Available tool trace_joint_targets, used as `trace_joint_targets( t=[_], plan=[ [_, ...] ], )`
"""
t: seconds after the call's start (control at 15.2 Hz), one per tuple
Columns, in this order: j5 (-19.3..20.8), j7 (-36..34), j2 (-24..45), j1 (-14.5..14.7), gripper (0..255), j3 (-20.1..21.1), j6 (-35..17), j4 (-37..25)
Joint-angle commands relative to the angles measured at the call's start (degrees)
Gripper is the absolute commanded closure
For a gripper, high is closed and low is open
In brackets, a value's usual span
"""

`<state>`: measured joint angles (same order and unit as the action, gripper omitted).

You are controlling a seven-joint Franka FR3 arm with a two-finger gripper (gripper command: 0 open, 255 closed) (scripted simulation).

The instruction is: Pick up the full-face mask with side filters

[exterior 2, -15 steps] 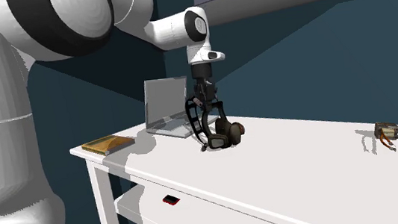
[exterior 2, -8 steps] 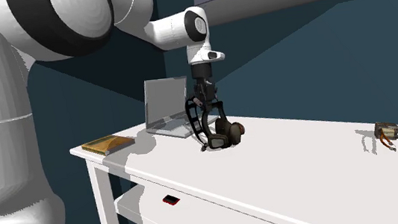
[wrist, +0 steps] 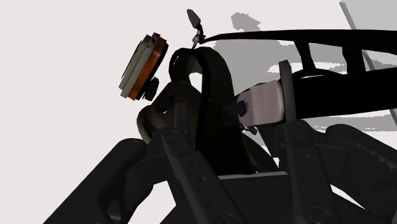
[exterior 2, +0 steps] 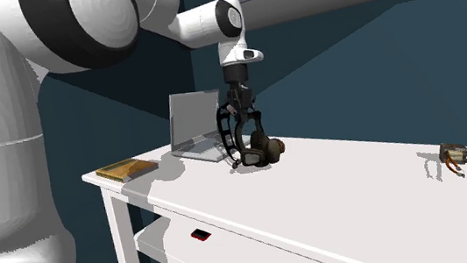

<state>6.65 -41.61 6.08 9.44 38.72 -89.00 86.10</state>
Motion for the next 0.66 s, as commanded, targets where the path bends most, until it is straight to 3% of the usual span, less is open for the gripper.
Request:
trace_joint_targets(
  t=[0.0,0.59],
  plan=[
    [0.4,-0.1,0.5,0.3,255,0.1,1.7,-2.2],
    [2.2,-0.9,3.4,1.8,255,0.6,8.3,-11.0]
  ],
)
